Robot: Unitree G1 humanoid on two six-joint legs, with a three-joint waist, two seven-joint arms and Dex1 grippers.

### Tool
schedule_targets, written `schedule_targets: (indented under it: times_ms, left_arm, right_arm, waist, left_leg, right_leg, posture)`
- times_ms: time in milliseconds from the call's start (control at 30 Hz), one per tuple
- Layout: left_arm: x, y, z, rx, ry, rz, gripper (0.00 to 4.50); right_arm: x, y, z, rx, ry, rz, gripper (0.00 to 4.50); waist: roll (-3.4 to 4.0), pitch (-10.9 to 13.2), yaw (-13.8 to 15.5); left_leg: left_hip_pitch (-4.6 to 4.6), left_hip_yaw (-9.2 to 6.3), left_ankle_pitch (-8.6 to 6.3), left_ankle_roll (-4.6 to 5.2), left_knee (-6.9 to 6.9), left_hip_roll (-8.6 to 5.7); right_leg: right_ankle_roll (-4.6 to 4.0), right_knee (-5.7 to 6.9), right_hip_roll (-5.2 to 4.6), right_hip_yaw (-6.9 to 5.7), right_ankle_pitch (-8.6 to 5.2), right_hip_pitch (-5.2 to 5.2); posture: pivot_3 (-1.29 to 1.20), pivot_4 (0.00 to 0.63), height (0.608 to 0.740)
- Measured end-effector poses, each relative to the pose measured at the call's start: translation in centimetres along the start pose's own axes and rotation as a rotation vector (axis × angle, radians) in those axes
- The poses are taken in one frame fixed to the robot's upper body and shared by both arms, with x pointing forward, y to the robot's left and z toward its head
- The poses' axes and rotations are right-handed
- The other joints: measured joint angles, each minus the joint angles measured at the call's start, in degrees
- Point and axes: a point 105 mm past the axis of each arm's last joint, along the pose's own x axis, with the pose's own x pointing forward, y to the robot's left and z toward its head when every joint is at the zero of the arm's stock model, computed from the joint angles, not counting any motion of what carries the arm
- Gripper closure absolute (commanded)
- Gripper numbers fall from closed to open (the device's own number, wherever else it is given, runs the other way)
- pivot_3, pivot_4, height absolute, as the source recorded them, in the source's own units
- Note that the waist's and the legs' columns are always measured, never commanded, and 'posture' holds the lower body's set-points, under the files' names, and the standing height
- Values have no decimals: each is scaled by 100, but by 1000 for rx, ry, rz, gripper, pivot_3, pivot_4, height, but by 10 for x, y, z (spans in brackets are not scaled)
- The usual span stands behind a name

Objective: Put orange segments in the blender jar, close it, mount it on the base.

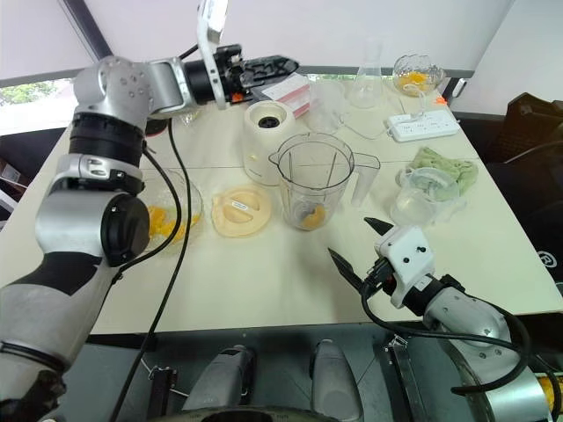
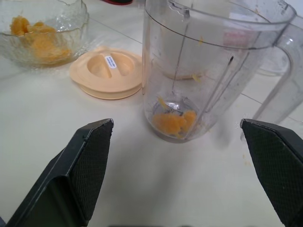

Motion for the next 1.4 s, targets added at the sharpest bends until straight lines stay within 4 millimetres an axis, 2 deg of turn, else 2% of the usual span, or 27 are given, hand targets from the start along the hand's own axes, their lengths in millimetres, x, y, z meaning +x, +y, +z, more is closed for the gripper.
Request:
schedule_targets:
  times_ms: [167,367,600,833,1133,1400]
  left_arm:
    - [-32,15,-22,21,22,52,4480]
    - [-71,21,-72,44,141,80,4480]
    - [-80,19,-100,104,202,66,4480]
    - [-93,21,-152,124,299,71,4480]
    - [-100,9,-164,201,323,58,4480]
    - [-96,3,-168,232,315,73,4480]
  right_arm:
    - [2,-2,-1,5,4,7,0]
    - [1,-4,-8,19,33,10,0]
    - [1,-9,-13,20,50,0,0]
    - [-8,-47,-28,30,108,-253,0]
    - [-33,-102,-53,167,169,-625,0]
    - [-42,-146,-77,331,173,-828,0]
  waist:
    - [1,0,-10]
    - [3,-1,11]
    - [3,-1,25]
    - [10,-5,23]
    - [11,-6,10]
    - [14,-5,6]
  left_leg:
    - [0,1,0,0,0,0]
    - [-1,0,1,-2,2,2]
    - [5,1,1,-2,13,1]
    - [2,2,1,-2,5,4]
    - [7,3,2,-1,10,4]
    - [8,7,2,0,9,4]
  right_leg:
    - [-1,1,0,2,1,-2]
    - [-3,4,0,3,1,-2]
    - [-10,1,-1,3,4,10]
    - [-12,4,-1,5,4,0]
    - [-34,4,-1,6,-4,7]
    - [-33,3,-1,8,-2,7]
  posture:
    - [0,150,740]
    - [0,150,740]
    - [0,150,740]
    - [0,150,740]
    - [0,150,740]
    - [0,150,740]
